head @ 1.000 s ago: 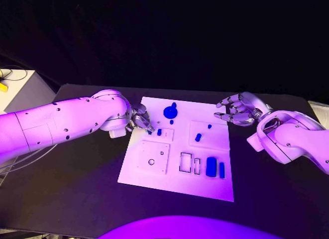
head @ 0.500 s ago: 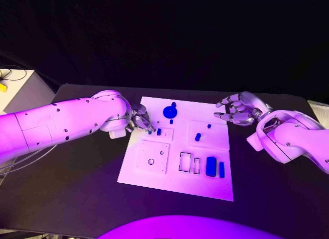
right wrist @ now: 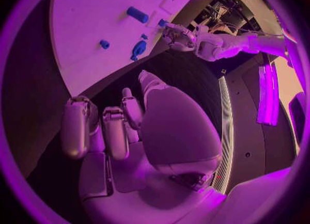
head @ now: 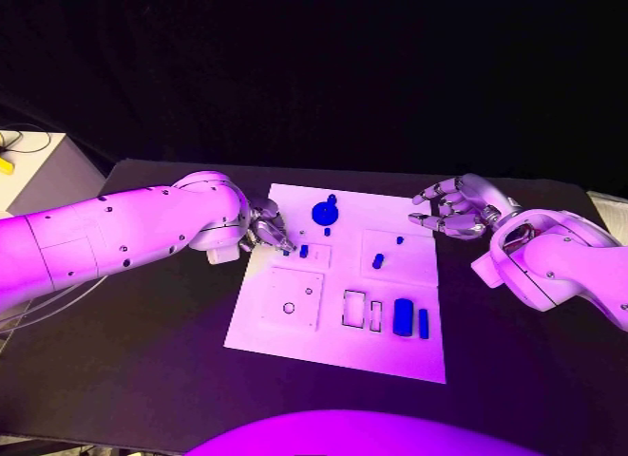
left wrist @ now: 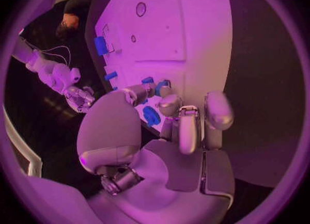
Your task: Assemble the parts on the task board
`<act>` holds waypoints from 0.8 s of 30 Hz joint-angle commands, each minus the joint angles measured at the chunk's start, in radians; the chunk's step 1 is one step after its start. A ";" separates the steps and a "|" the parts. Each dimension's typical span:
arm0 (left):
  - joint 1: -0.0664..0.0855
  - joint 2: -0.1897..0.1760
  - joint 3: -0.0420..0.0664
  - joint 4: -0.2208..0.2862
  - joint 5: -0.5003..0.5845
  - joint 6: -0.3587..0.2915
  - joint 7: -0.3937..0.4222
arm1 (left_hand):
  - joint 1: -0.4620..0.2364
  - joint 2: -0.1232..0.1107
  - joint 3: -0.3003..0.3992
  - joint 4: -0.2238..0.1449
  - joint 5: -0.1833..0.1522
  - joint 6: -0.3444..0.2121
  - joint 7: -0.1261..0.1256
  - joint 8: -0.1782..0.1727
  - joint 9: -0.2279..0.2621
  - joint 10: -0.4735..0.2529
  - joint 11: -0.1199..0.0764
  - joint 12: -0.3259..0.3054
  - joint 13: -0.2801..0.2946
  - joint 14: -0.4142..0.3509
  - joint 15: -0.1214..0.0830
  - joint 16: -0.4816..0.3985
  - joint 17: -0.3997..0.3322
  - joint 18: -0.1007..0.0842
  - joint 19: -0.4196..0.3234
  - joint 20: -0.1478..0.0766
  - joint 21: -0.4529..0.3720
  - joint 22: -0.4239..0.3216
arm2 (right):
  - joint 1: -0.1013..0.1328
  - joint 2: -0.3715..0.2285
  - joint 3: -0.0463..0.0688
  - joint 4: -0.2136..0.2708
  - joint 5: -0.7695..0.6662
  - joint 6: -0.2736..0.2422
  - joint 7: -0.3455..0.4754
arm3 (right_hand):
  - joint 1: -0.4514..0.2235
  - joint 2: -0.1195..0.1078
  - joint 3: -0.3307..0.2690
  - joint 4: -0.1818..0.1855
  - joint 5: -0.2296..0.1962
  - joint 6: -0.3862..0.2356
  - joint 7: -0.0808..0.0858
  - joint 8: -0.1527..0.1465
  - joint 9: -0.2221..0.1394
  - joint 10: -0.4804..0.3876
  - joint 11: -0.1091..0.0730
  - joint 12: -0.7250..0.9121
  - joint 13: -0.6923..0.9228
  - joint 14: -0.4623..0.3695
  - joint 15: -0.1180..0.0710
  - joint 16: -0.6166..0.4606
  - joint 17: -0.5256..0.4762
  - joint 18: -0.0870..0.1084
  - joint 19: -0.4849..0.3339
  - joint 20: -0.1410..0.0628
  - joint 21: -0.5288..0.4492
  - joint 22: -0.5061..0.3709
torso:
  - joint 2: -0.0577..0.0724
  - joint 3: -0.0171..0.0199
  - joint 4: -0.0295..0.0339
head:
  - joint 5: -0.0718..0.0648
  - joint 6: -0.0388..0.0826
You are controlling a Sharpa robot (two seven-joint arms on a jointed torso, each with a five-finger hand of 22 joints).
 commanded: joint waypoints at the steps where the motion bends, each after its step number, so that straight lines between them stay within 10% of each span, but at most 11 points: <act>1: -0.008 0.001 -0.006 0.001 0.000 0.017 -0.005 | 0.049 0.030 0.048 -0.027 0.007 -0.010 0.001 -0.006 0.003 -0.006 -0.003 -0.006 0.001 0.095 -0.004 0.004 0.233 -0.019 0.003 -0.006 -0.005 0.001 | -0.001 0.000 0.000 0.001 -0.007 0.009 0.006 | -0.008 -0.003 0.005 0.001 0.003 0.006 0.001 0.001 -0.001 -0.001 0.000 0.003 0.000 0.085 -0.004 -0.004 0.186 0.005 0.000 -0.002 -0.003 0.086 | 0.001 0.0002 -0.0006 | 0.002 0.000; 24: -0.008 0.003 -0.006 0.005 0.000 0.012 -0.006 | 0.061 0.049 0.172 -0.075 0.012 -0.009 0.008 0.000 0.027 0.003 0.002 0.000 0.019 0.098 0.000 0.007 0.242 -0.020 0.008 -0.002 0.001 0.011 | -0.002 -0.001 0.000 0.001 -0.007 0.010 0.005 | -0.009 -0.006 0.007 0.001 0.008 0.006 0.002 0.001 -0.002 -0.002 0.000 0.003 -0.001 0.085 -0.004 -0.005 0.185 0.005 0.000 -0.002 -0.004 0.086 | 0.001 0.0014 -0.0009 | 0.002 -0.004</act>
